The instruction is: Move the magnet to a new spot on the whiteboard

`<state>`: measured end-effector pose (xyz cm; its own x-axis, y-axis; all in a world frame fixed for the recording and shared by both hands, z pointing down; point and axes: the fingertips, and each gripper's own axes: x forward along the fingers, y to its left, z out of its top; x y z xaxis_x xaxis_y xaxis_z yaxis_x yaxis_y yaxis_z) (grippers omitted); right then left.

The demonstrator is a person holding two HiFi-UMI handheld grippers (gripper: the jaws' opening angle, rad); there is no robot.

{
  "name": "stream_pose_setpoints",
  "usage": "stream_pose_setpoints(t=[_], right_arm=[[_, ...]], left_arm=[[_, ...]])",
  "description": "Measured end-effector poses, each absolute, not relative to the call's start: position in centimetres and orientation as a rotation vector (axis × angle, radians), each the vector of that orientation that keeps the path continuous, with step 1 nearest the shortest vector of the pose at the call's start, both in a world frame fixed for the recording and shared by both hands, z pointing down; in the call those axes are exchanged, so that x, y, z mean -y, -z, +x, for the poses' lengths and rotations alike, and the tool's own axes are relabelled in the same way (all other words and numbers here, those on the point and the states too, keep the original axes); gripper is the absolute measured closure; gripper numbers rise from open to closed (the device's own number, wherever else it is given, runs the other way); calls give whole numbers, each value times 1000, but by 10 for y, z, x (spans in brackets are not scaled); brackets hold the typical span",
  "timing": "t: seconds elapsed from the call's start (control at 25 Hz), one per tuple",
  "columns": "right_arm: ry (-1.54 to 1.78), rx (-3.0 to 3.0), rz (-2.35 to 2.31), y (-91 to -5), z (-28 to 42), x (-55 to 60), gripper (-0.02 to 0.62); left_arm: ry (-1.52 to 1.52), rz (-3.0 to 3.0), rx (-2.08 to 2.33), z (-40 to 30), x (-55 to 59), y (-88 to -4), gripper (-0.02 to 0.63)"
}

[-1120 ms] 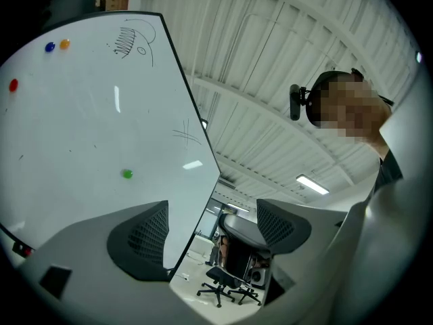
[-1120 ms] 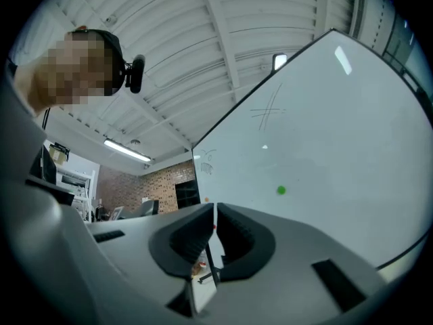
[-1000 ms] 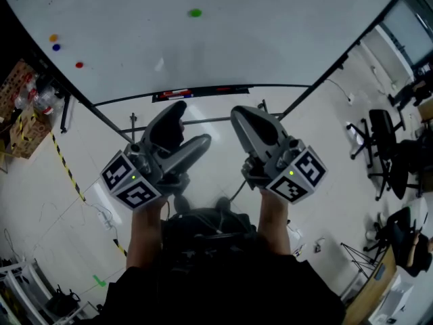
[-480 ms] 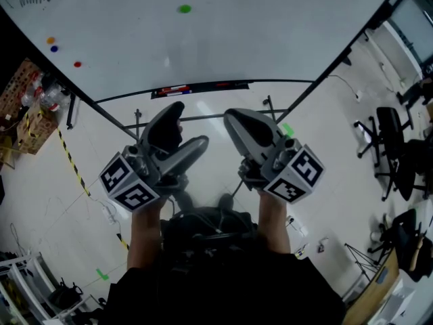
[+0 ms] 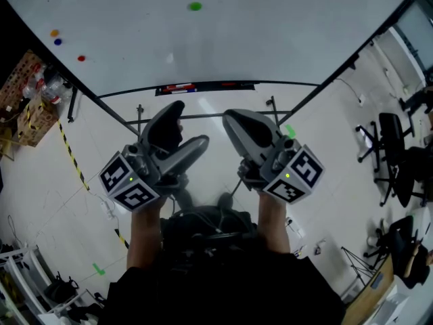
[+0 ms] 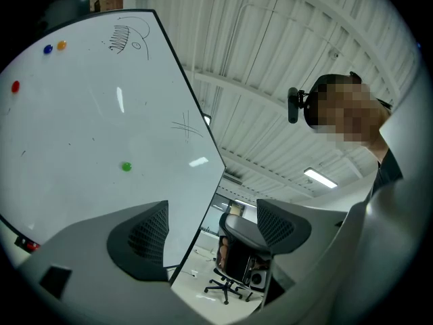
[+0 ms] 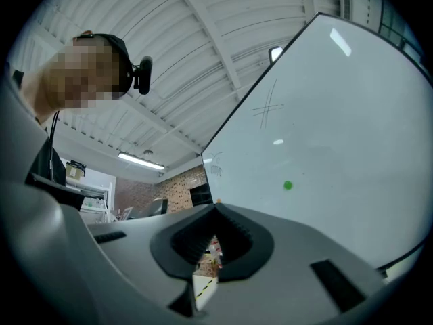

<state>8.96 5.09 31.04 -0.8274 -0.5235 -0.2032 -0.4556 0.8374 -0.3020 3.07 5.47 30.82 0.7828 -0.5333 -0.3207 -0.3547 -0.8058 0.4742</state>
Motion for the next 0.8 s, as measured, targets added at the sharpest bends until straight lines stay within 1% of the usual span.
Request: stream_pose_setpoints(t=[0.8], right_arm=[[354,-2738,-753,-312,89,-46,578]], left_arm=[[618,2588,652,33,-51,-309,204]])
